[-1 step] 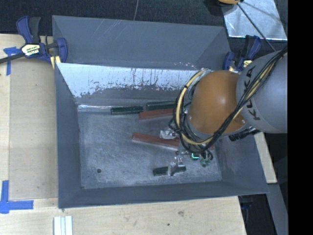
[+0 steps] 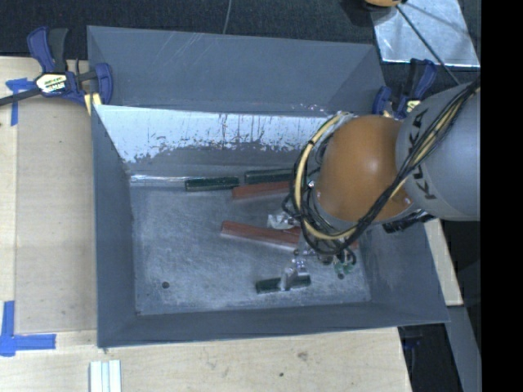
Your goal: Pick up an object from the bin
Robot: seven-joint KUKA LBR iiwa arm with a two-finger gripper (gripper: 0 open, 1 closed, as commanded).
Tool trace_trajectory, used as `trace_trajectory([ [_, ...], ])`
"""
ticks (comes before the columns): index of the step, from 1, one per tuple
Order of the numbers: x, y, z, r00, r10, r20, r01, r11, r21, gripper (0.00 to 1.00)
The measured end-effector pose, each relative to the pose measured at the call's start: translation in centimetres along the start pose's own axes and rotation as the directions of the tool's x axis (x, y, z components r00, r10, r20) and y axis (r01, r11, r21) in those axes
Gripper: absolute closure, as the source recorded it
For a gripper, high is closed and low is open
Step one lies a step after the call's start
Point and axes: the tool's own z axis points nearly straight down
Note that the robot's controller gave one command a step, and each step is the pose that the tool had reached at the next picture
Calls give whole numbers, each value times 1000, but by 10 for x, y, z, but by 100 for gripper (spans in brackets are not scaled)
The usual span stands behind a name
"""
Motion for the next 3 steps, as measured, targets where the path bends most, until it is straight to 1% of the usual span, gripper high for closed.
trace_trajectory([
  [1, 2, 0, 57, 900, -436, 16, 436, 900, 4, 100],
  [2, 2, 0, 57, 900, -435, 16, 435, 900, 4, 100],
  [3, -8, -16, -84, 917, -399, 1, 399, 917, 0, 100],
])
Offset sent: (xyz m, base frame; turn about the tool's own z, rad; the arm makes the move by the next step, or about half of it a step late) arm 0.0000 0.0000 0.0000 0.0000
